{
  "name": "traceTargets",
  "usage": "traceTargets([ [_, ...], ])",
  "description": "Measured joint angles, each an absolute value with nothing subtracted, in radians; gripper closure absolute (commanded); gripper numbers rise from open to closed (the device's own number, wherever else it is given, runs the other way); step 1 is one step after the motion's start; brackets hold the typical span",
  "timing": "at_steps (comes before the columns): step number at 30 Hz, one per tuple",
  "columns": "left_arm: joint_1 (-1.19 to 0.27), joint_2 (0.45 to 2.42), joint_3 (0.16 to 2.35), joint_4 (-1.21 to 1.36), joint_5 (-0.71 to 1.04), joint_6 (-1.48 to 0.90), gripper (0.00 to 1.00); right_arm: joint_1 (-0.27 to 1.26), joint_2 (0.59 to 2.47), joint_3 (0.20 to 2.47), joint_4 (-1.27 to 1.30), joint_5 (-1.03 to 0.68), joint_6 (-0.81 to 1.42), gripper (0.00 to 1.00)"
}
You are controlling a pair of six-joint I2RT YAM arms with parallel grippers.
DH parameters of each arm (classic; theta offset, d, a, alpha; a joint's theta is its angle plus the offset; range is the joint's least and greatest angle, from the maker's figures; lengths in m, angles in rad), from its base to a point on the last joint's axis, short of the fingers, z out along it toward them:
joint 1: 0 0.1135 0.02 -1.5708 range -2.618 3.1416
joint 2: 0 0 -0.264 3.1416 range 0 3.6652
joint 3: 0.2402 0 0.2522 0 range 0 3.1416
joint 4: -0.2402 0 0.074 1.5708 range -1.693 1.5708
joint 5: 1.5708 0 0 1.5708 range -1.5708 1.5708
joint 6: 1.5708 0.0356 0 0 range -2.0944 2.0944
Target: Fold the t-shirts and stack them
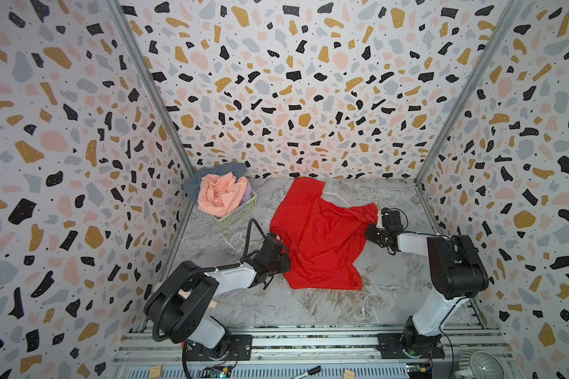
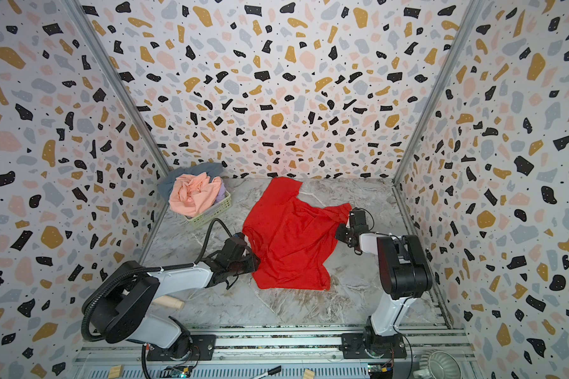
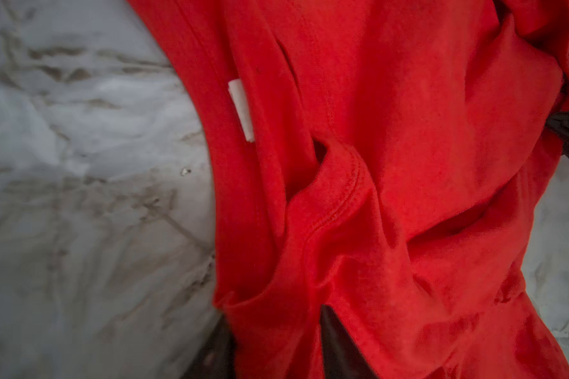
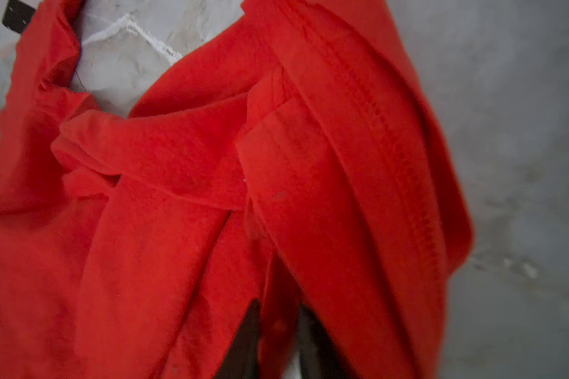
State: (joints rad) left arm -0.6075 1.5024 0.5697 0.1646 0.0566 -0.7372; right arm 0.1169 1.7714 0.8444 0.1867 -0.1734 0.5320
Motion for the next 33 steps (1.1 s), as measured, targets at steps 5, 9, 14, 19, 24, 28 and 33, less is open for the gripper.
traceTargets([
  [5,-0.607,1.384,0.59,0.107,0.061,-0.703,1.0,0.117,1.656,0.824,0.163,-0.178,0.517,0.97],
  [9,-0.607,1.176,0.717,-0.02,0.016,-0.626,1.0,0.117,1.391,0.825,0.11,-0.169,0.476,0.96],
  [14,-0.594,0.968,0.981,-0.141,-0.066,-0.509,1.0,0.123,1.083,0.91,0.039,-0.16,0.413,0.96],
  [19,-0.59,0.885,1.152,-0.176,-0.137,-0.406,1.0,0.131,0.963,1.011,-0.001,-0.185,0.376,0.95],
  [24,-0.59,0.925,1.26,-0.187,-0.196,-0.319,1.0,0.141,0.962,1.078,-0.015,-0.22,0.35,0.95],
  [28,-0.578,1.075,1.351,-0.174,-0.218,-0.254,1.0,0.141,1.061,1.107,0.004,-0.245,0.345,0.95],
  [33,-0.458,1.319,1.494,-0.176,-0.153,-0.223,1.0,0.141,1.222,1.153,0.006,-0.264,0.331,0.94],
])
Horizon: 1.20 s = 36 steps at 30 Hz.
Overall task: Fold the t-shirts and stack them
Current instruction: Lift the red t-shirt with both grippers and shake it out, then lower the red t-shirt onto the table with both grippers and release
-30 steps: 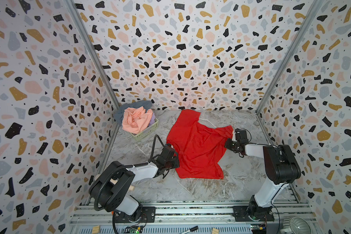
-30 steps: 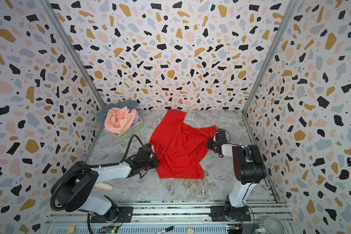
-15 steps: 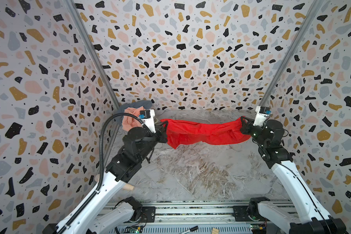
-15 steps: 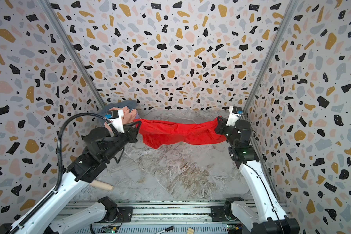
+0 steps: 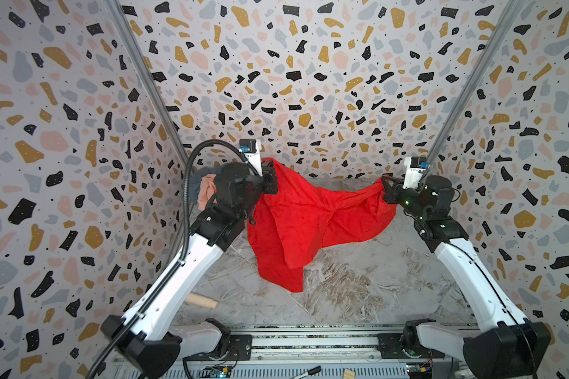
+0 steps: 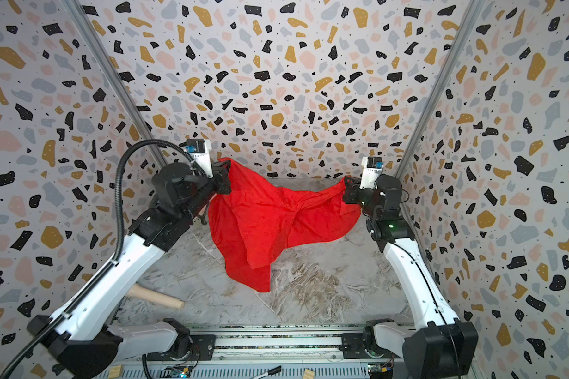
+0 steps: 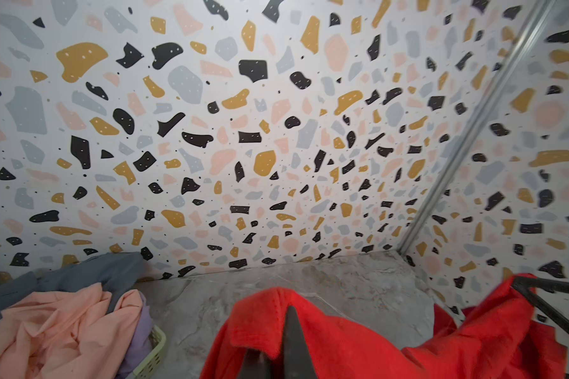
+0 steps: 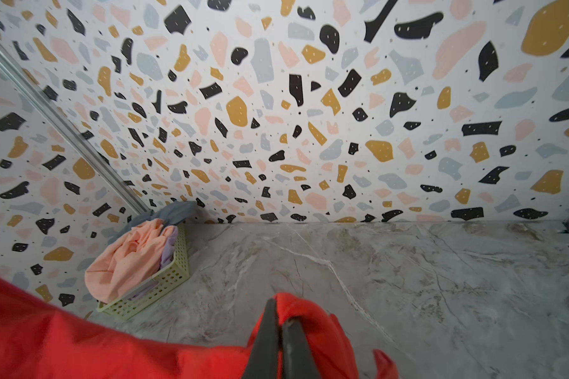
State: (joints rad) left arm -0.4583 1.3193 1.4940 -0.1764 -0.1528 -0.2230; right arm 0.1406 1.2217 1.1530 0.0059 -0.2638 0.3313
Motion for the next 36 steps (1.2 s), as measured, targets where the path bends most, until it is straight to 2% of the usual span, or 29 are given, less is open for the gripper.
traceTargets([
  [5,-0.377,1.386,1.584,-0.189,-0.08,-0.224,1.0,0.142,1.195,1.162,0.001,-0.248,0.307,0.94],
  [10,-0.378,1.284,1.6,-0.188,-0.04,-0.228,1.0,0.142,1.072,1.159,0.0,-0.24,0.307,0.94],
  [15,-0.378,1.137,1.449,-0.241,-0.035,-0.264,1.0,0.142,0.946,1.012,-0.01,-0.257,0.354,0.94],
  [19,-0.375,1.096,1.24,-0.292,-0.015,-0.312,1.0,0.144,0.941,0.865,-0.062,-0.266,0.389,0.93],
  [22,-0.364,1.172,1.08,-0.313,0.003,-0.35,1.0,0.144,1.035,0.741,-0.087,-0.271,0.402,0.94],
  [26,-0.342,1.363,1.003,-0.329,0.023,-0.374,1.0,0.148,1.173,0.633,-0.092,-0.268,0.407,0.94],
  [30,-0.33,1.518,1.039,-0.288,0.055,-0.38,1.0,0.151,1.252,0.595,-0.064,-0.262,0.407,0.94],
  [36,-0.329,1.666,1.217,-0.204,0.118,-0.382,1.0,0.152,1.328,0.617,0.018,-0.249,0.406,0.94],
])
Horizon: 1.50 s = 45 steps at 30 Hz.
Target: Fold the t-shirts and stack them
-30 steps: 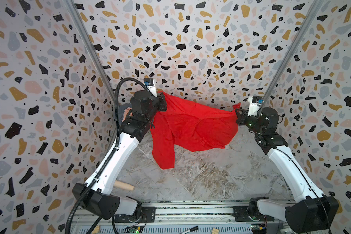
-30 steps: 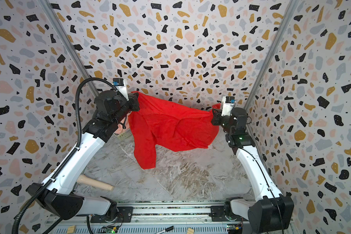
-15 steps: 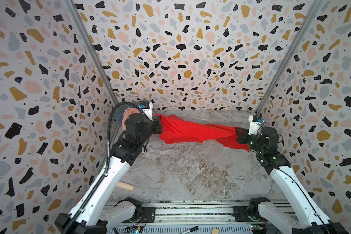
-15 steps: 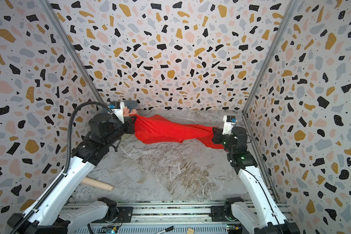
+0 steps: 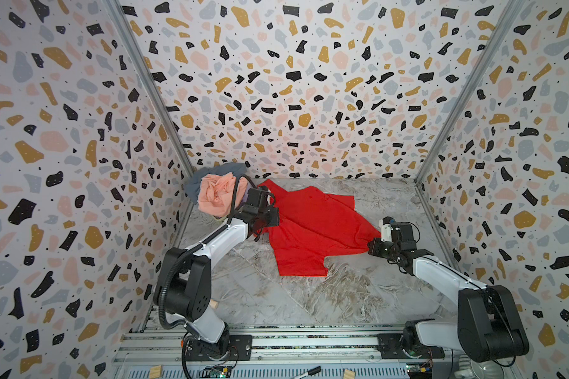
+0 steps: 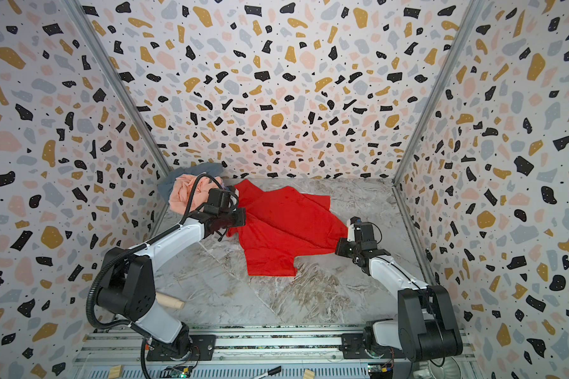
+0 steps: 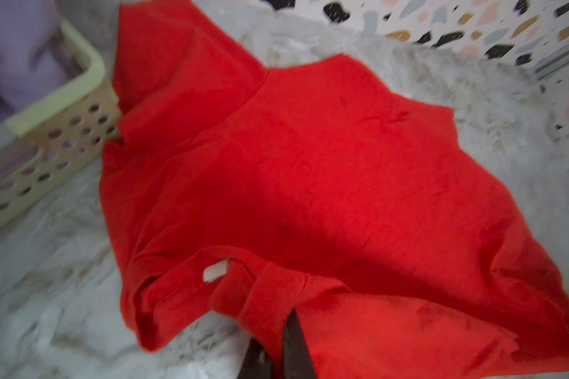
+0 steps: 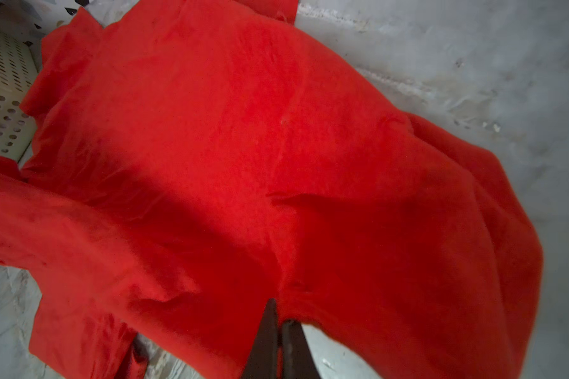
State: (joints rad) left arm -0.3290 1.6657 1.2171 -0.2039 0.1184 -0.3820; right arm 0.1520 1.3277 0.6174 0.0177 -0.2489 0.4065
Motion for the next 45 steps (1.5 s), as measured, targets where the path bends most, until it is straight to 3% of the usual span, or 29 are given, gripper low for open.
traceTargets([
  [5,-0.329,1.751,1.359,-0.17,0.176,-0.387,1.0,0.152,1.39,0.648,0.055,-0.245,0.406,0.93],
  [6,-0.329,1.77,1.391,-0.166,0.184,-0.388,0.96,0.152,1.399,0.653,0.057,-0.243,0.406,0.93],
  [8,-0.329,1.819,1.449,-0.155,0.201,-0.385,0.65,0.152,1.429,0.67,0.066,-0.242,0.406,0.92],
  [9,-0.328,1.851,1.485,-0.149,0.207,-0.386,0.55,0.152,1.447,0.679,0.072,-0.242,0.406,0.9],
  [15,-0.325,1.974,1.566,-0.161,0.149,-0.364,0.33,0.152,1.525,0.713,0.091,-0.237,0.414,0.81],
  [22,-0.33,1.743,1.243,-0.165,0.049,-0.353,0.33,0.15,1.525,0.713,0.098,-0.233,0.419,0.76],
  [27,-0.398,1.627,1.048,-0.149,0.022,-0.364,0.34,0.15,1.505,0.711,0.084,-0.231,0.417,0.44],
  [31,-0.434,1.628,0.933,-0.128,0.019,-0.391,0.35,0.147,1.43,0.672,0.065,-0.218,0.427,0.32],
  [38,-0.456,1.698,0.877,-0.054,-0.002,-0.41,0.36,0.095,1.237,0.597,0.01,-0.134,0.46,0.23],
  [45,-0.476,1.757,0.878,0.043,0.01,-0.431,0.42,0.027,1.291,0.596,-0.008,-0.075,0.491,0.23],
])
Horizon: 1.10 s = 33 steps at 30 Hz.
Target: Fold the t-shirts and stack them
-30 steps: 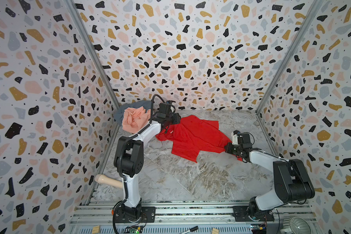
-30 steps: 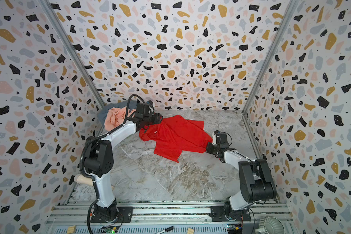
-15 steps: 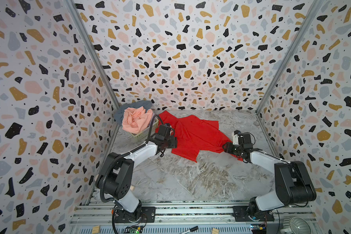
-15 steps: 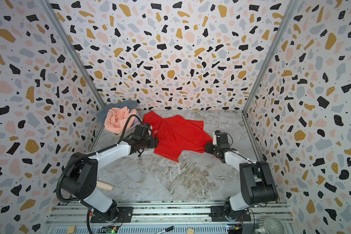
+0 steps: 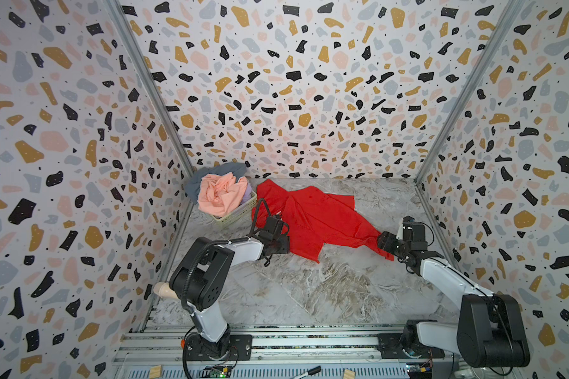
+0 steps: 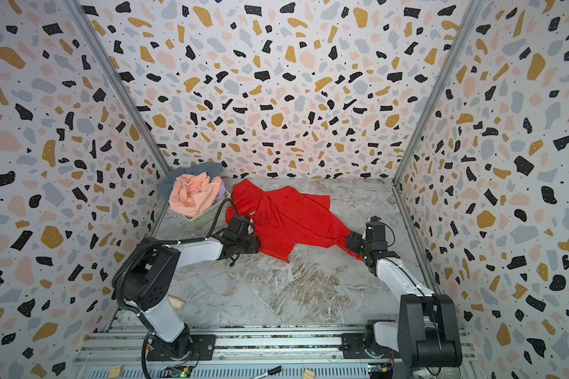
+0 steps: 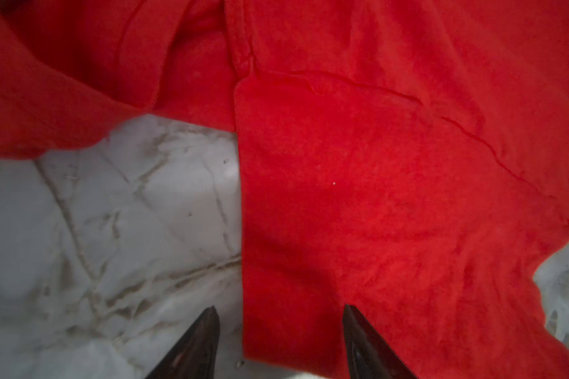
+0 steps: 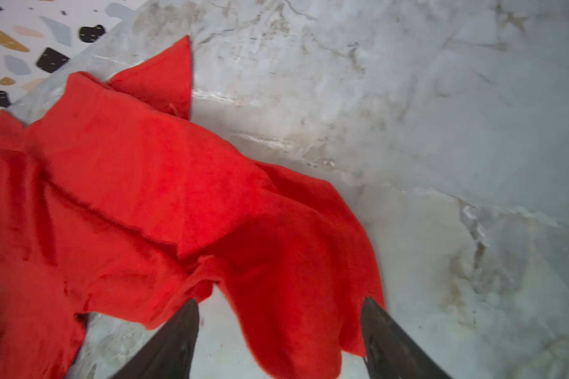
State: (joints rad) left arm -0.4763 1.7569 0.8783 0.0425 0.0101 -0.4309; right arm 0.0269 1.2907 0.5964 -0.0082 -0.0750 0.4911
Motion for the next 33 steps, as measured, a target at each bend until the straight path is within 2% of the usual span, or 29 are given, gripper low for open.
traceTargets([
  [3,-0.484,1.772,0.883,0.079,0.024,-0.445,0.55,0.023,1.352,0.59,-0.013,-0.052,0.505,0.23],
  [6,-0.493,1.784,0.884,0.102,0.045,-0.464,0.82,0.022,1.404,0.589,-0.031,-0.022,0.513,0.24],
  [8,-0.5,1.787,0.884,0.108,0.056,-0.472,0.98,0.022,1.429,0.588,-0.025,-0.006,0.516,0.32],
  [9,-0.501,1.786,0.884,0.11,0.061,-0.477,1.0,0.022,1.434,0.588,-0.017,-0.006,0.514,0.4],
  [11,-0.502,1.781,0.884,0.114,0.067,-0.484,1.0,0.022,1.444,0.584,0.007,-0.01,0.514,0.77],
  [12,-0.502,1.773,0.884,0.112,0.069,-0.485,1.0,0.022,1.449,0.58,0.017,-0.017,0.524,0.9],
  [13,-0.502,1.757,0.884,0.106,0.07,-0.486,1.0,0.022,1.455,0.572,0.034,-0.025,0.525,0.98],
  [17,-0.502,1.61,0.884,0.065,0.078,-0.479,1.0,0.021,1.442,0.567,0.037,-0.045,0.53,1.0],
  [21,-0.501,1.384,0.93,-0.022,0.064,-0.44,1.0,0.022,1.265,0.585,-0.045,-0.047,0.521,1.0],
  [26,-0.502,1.062,1.027,-0.168,0.015,-0.352,1.0,0.022,0.949,0.784,-0.107,-0.033,0.429,1.0],
  [29,-0.502,0.897,1.098,-0.242,-0.014,-0.315,1.0,0.022,0.849,0.95,-0.113,-0.013,0.366,1.0],
  [33,-0.502,0.787,1.19,-0.27,-0.02,-0.287,1.0,0.022,0.801,1.073,-0.115,-0.036,0.337,1.0],
])
